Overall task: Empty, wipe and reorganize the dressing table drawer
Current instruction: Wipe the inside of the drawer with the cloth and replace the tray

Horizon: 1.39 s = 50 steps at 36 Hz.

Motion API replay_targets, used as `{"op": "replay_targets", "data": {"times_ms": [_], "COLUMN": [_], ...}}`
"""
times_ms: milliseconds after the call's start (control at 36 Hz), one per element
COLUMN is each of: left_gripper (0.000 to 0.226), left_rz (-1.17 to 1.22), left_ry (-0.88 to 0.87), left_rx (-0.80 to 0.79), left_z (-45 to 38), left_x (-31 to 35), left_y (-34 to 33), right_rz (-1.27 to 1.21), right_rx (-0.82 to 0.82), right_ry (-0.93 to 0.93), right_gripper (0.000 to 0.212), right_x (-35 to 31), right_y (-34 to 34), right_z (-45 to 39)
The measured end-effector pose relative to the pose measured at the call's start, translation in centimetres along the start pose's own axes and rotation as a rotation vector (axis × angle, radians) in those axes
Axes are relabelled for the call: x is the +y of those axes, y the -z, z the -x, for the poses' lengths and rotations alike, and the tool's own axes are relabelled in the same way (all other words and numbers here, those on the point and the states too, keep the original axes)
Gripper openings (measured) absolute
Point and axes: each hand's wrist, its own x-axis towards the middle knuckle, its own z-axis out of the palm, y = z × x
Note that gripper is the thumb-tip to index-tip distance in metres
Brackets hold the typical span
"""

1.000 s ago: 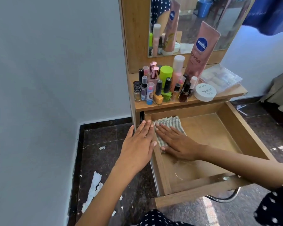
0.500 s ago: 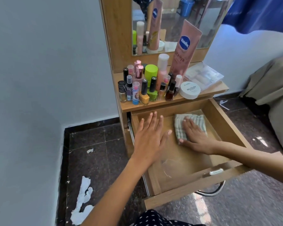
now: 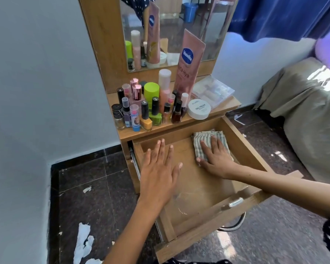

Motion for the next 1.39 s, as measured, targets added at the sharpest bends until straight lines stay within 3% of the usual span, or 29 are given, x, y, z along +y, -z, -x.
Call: {"op": "replay_targets", "data": {"times_ms": [306,472,694,944,1250,1389], "left_gripper": [0.062,0.063,0.06,0.062,0.065,0.063], "left_rz": [0.077,0.078,0.093,0.114,0.124,0.137], "left_ry": [0.161,0.156,0.178,0.189,0.181,0.181], "left_rx": [0.077,0.072,0.088,0.068,0.039,0.024], "left_z": [0.5,0.5,0.7,0.9,1.0,1.0], "left_x": [0.0,0.1,0.1,0.2,0.2,0.2], "left_y": [-0.2,-0.1,0.0,-0.1,0.3,0.3], "right_rz": [0.032,0.083,0.149,0.043,-0.165,-0.131], "right_rx": [0.155,0.007,-0.264,-0.073,0.012,-0.021], "right_ry": [0.006,-0.037,-0.096,-0.047,0.014,0.134], "right_gripper": [0.112,0.123,0.121,0.116,0.082,0.1], "right_x": [-0.2,0.0,0.9,0.3,0.0,-1.1], "right_y": [1.0,2.5,2.8,3.2,4.2,3.5], "right_z": [-1.1,0.6,5.6,1.8,0.0,0.4]}}
